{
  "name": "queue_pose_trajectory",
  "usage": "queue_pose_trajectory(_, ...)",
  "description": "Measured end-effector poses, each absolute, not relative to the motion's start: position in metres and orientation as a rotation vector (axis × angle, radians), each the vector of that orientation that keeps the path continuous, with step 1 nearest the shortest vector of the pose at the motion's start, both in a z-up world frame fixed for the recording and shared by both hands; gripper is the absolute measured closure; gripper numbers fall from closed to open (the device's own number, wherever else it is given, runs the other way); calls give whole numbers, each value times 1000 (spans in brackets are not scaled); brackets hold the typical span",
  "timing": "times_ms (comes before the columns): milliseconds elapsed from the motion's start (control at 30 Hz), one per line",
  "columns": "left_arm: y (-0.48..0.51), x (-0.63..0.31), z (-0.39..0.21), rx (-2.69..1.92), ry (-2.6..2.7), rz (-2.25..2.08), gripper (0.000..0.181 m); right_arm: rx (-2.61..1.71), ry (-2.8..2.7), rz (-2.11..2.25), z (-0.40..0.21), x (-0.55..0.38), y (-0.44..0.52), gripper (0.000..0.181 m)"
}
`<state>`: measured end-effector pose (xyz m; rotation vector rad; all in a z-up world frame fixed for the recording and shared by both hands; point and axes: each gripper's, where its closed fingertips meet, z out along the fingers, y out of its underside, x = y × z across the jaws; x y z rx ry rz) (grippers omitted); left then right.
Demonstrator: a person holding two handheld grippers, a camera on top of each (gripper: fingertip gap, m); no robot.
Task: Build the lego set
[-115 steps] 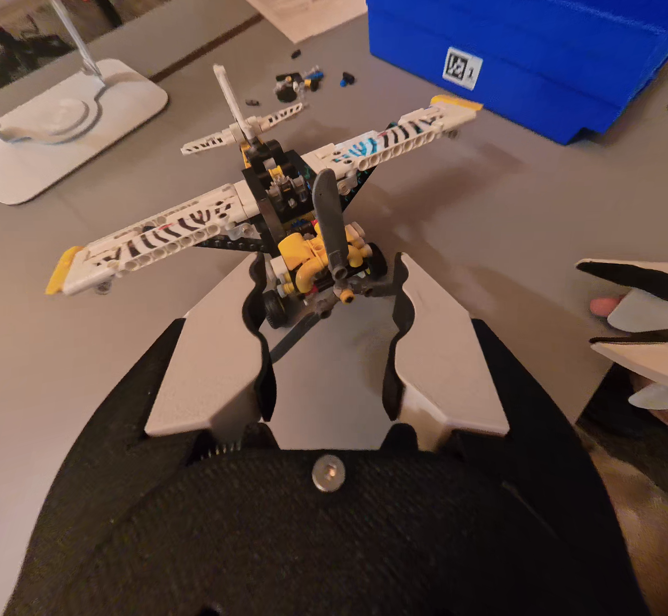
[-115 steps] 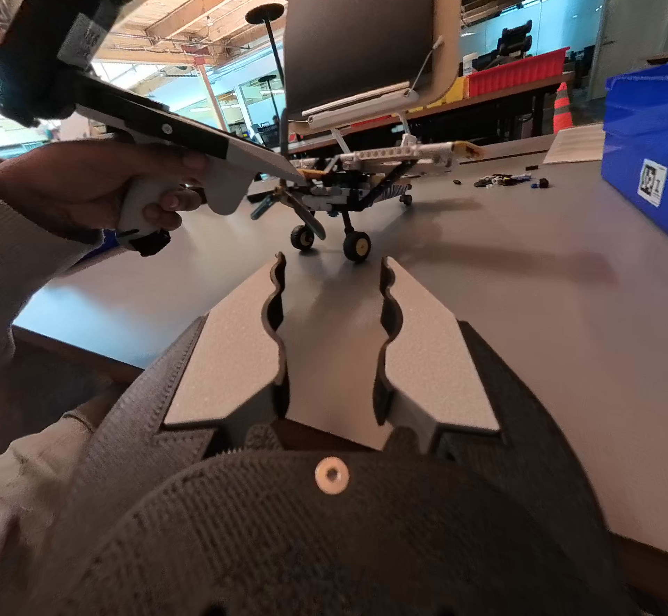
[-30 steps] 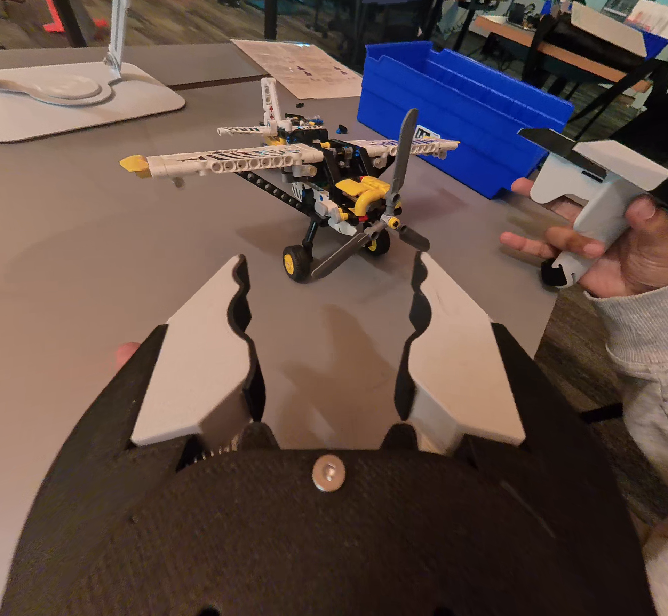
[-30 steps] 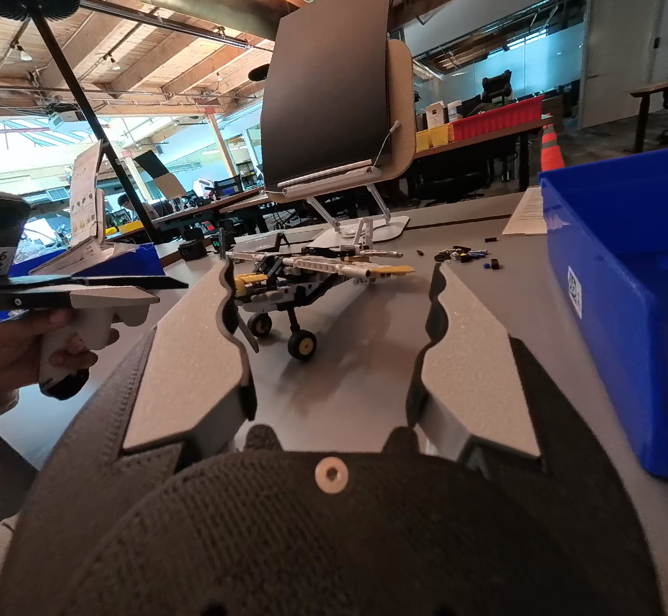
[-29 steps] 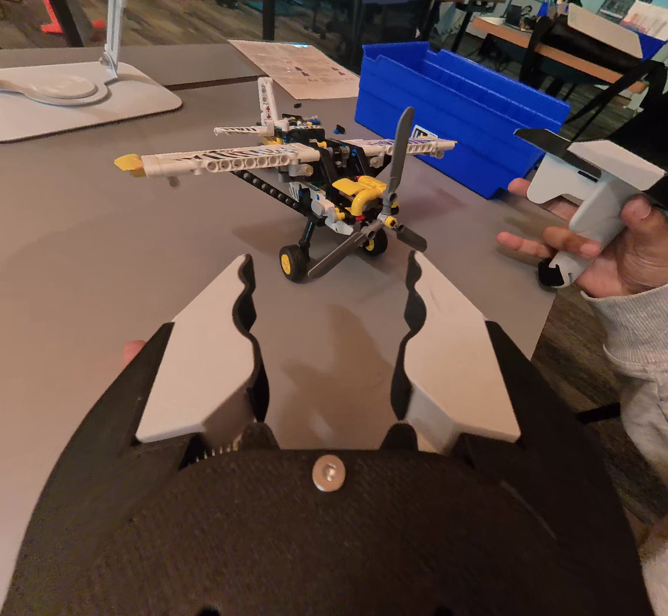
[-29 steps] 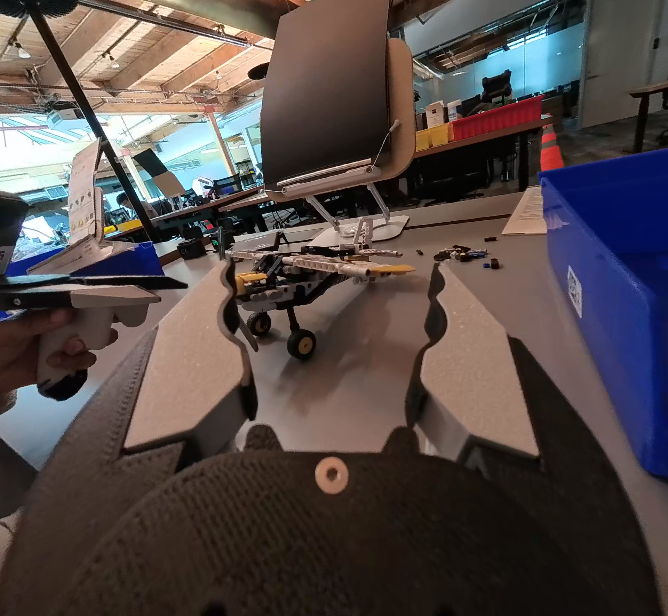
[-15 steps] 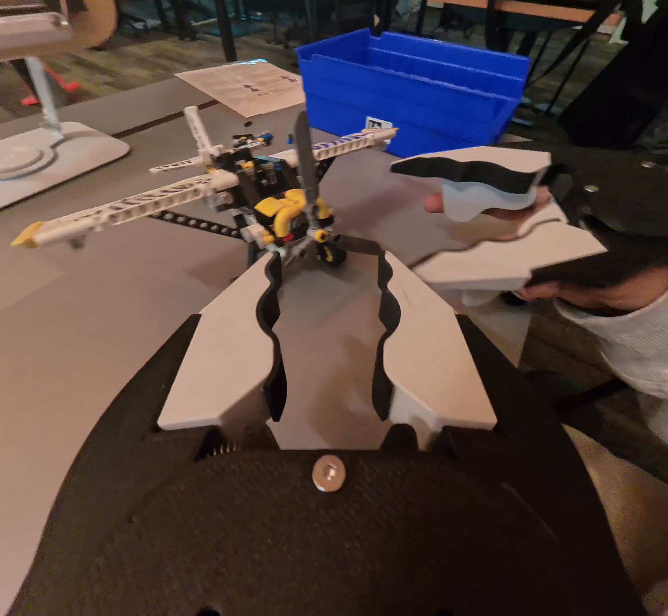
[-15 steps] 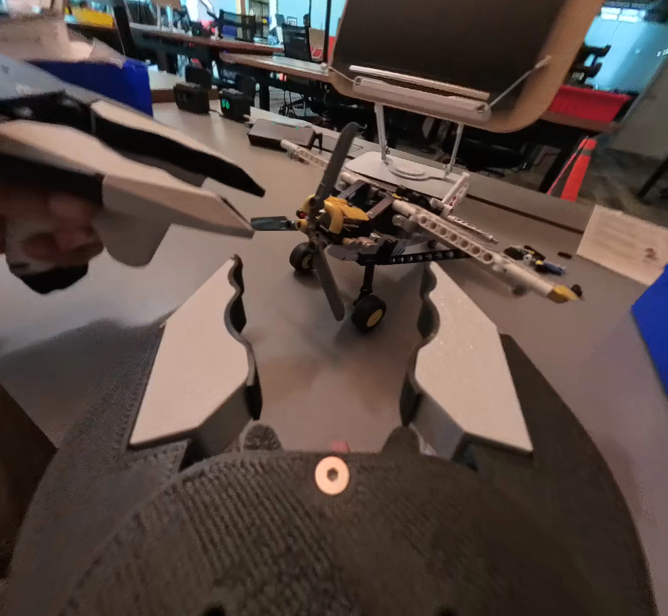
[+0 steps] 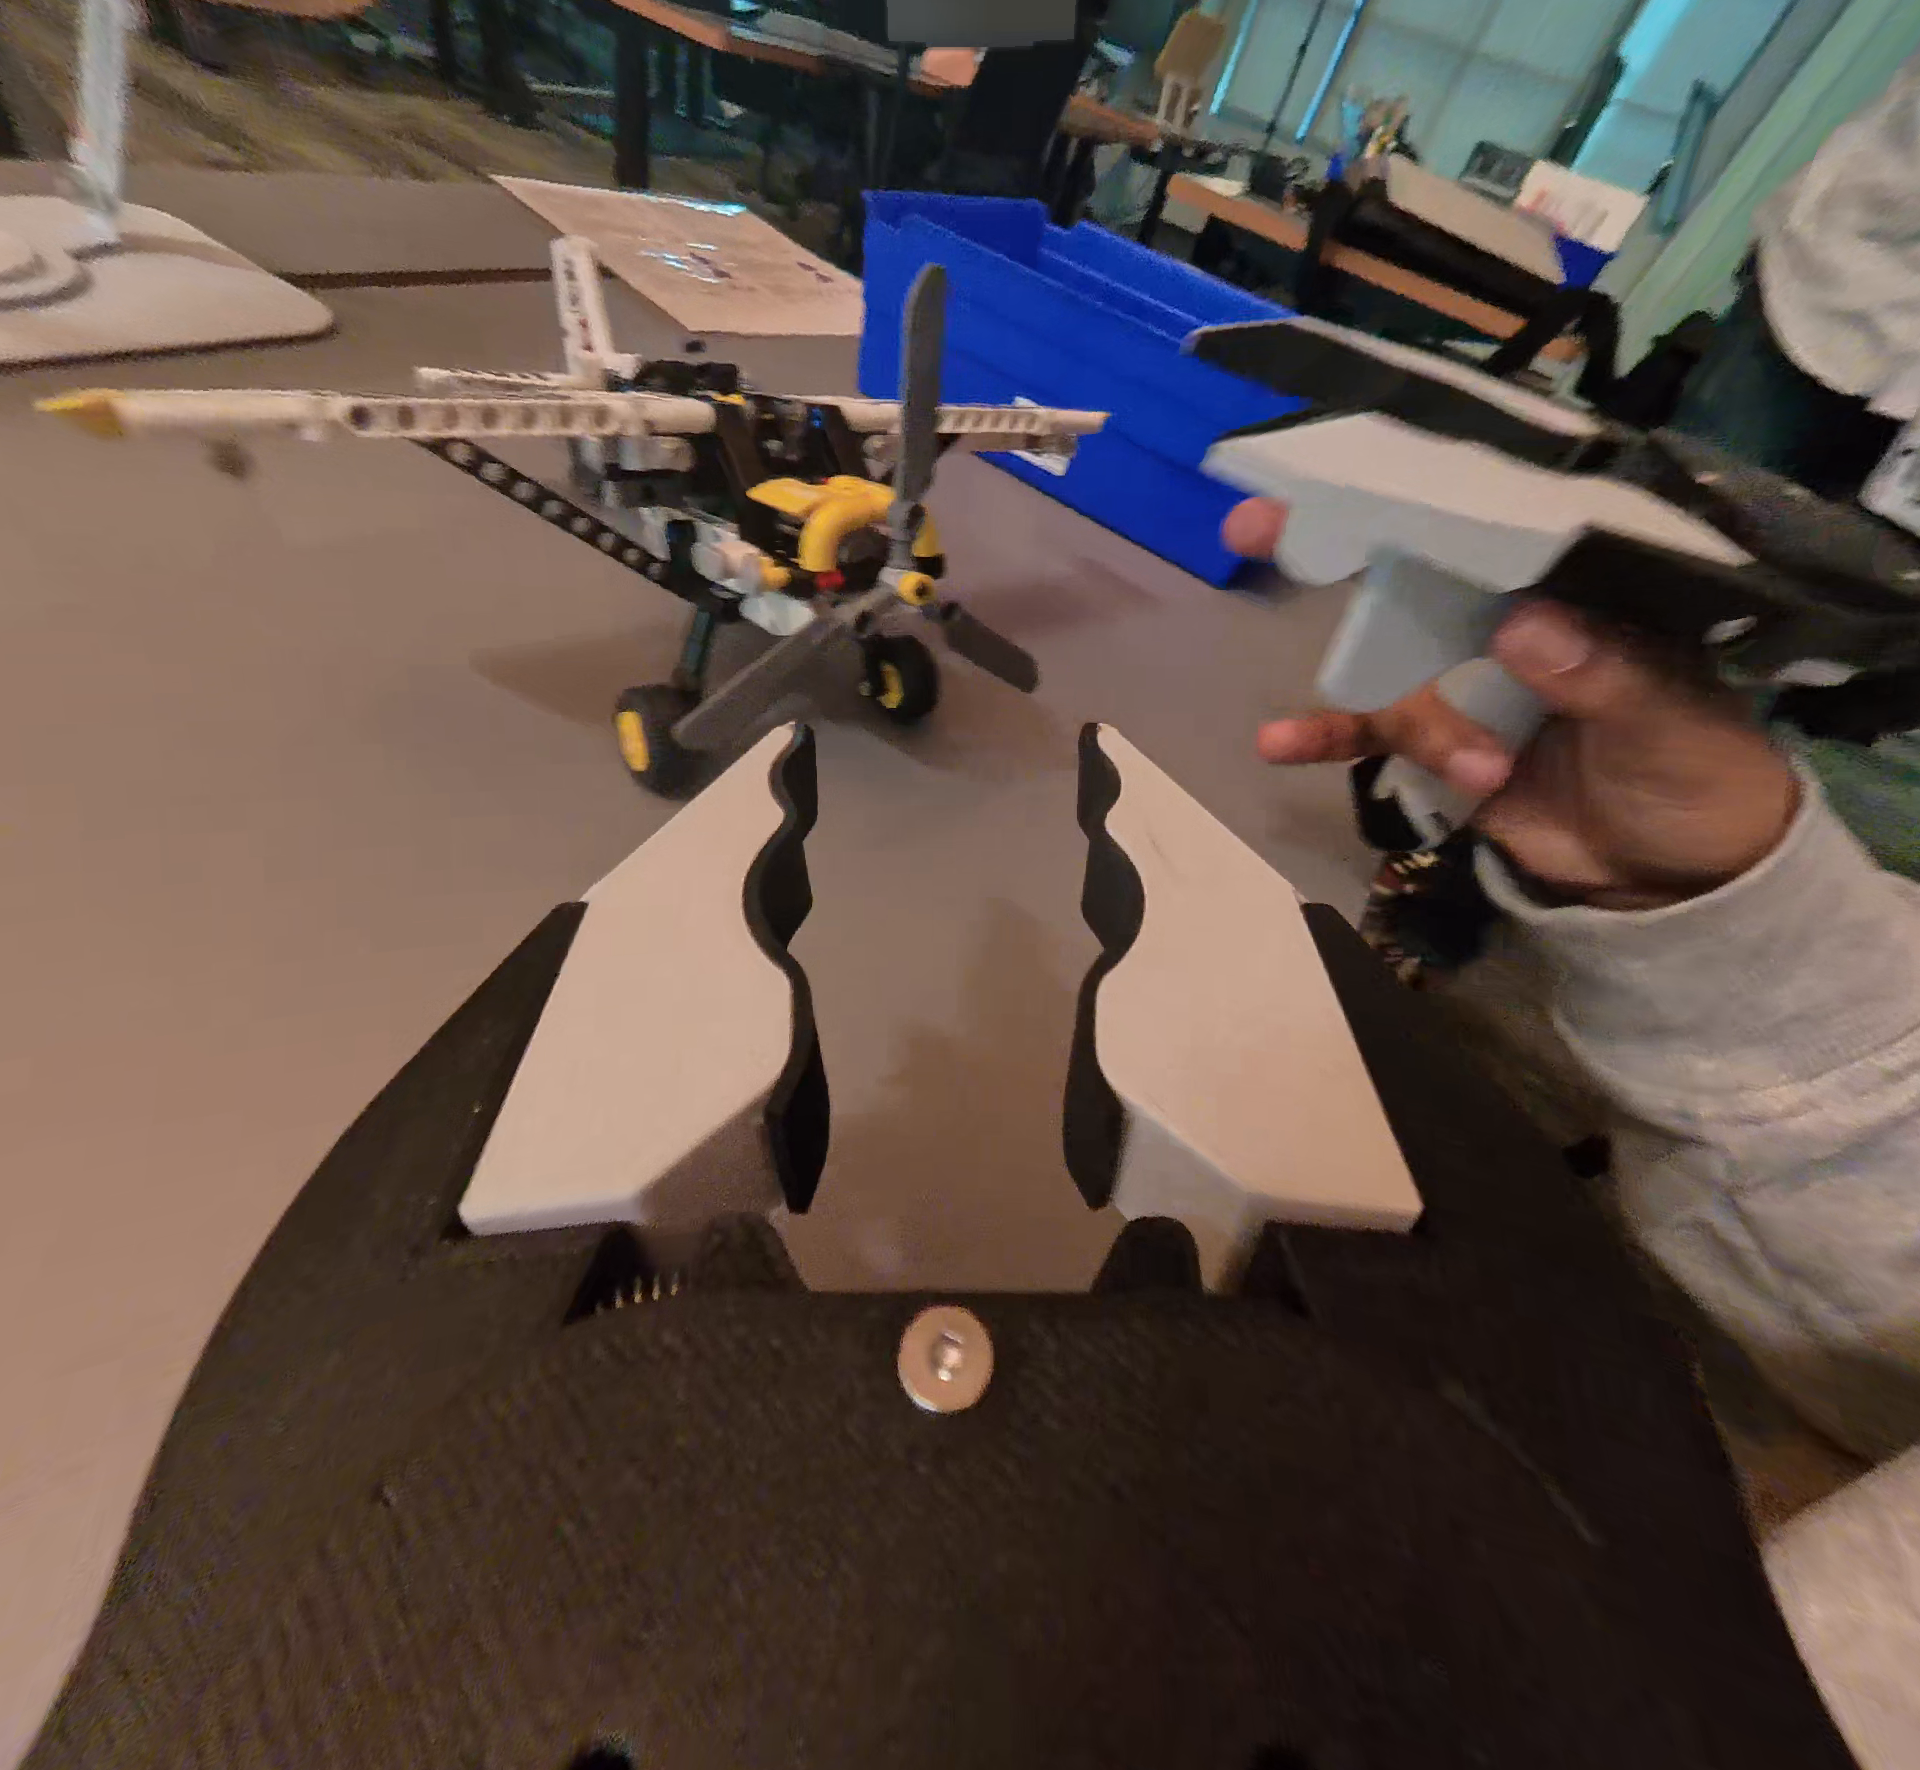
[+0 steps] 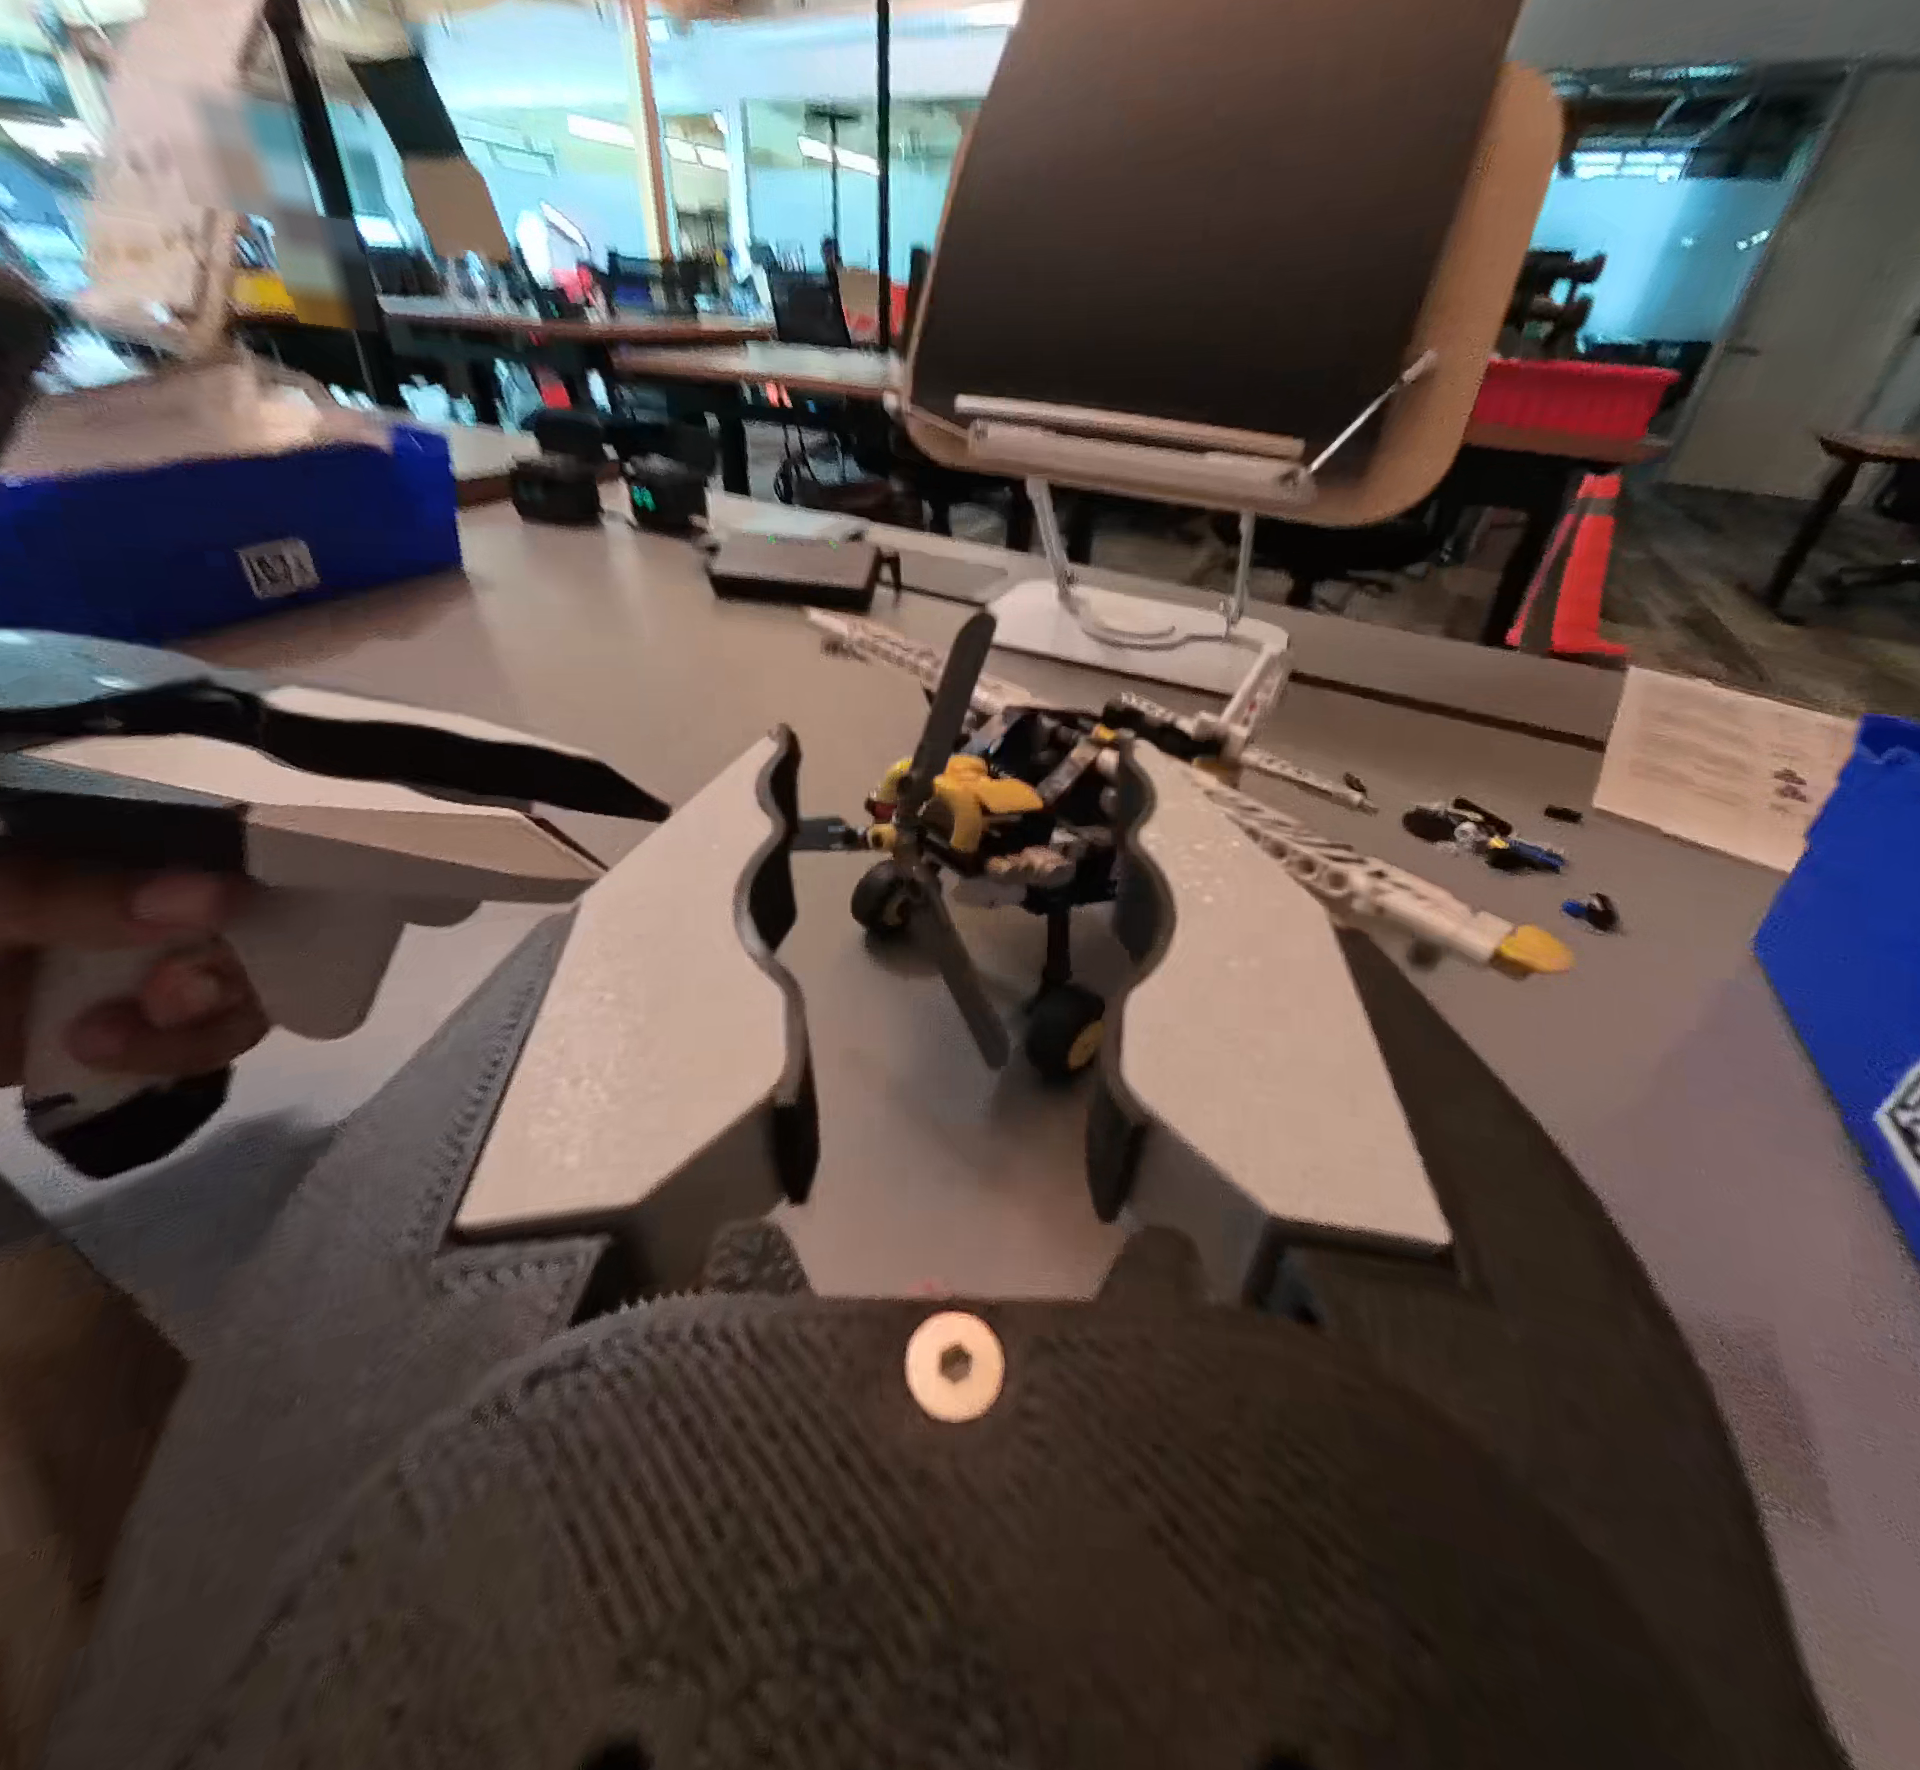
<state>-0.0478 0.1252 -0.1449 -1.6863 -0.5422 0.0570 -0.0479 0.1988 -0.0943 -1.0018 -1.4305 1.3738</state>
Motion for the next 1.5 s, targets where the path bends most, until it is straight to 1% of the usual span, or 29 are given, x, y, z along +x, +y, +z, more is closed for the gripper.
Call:
queue_pose_trajectory(100, 133, -40, -144, -1698, -500, 59, 133, -1028, -1468, 1263, -112, -58, 189, 148)
queue_pose_trajectory(167, 127, -47, -141, -1710, -503, 130, 132, -1017, -1520, 1289, -116, -53, 172, 156)
queue_pose_trajectory(200, 120, -56, -139, -1704, -531, 173, 126, -1004, -1547, 1306, -117, -49, 162, 159)
queue_pose_trajectory(233, 110, -68, -137, -1688, -583, 216, 112, -987, -1576, 1311, -120, -44, 155, 164)
queue_pose_trajectory(267, 99, -80, -135, -1669, -636, 248, 105, -973, -1602, 1302, -122, -39, 150, 171)
queue_pose_trajectory(333, 81, -97, -130, -1625, -707, 247, 102, -962, -1615, 1271, -123, -32, 151, 177)
queue_pose_trajectory(400, 72, -102, -125, -1582, -735, 199, 102, -985, -1573, 1251, -117, -27, 166, 178)
queue_pose_trajectory(467, 72, -95, -123, -1566, -706, 144, 105, -1039, -1497, 1269, -108, -24, 188, 167)
queue_pose_trajectory(567, 88, -63, -121, -1596, -560, 28, 123, -1140, -1386, 1293, -100, -21, 223, 138)
queue_pose_trajectory(600, 93, -54, -121, -1607, -518, 6, 125, -1168, -1367, 1291, -100, -20, 232, 130)
queue_pose_trajectory(633, 97, -44, -121, -1624, -466, -7, 134, -1188, -1361, 1288, -101, -19, 238, 125)
queue_pose_trajectory(700, 104, -19, -120, -1656, -299, -39, 181, -1220, -1368, 1275, -104, -17, 245, 117)
queue_pose_trajectory(800, 112, 3, -116, -1676, -196, -75, 181, -1224, -1377, 1258, -105, -17, 245, 110)
queue_pose_trajectory(1367, 107, 12, -116, -1695, -224, -21, 181, -1176, -1418, 1244, -112, -15, 226, 111)
queue_pose_trajectory(1500, 108, 12, -117, -1702, -236, -18, 169, -1163, -1427, 1227, -112, -15, 224, 109)
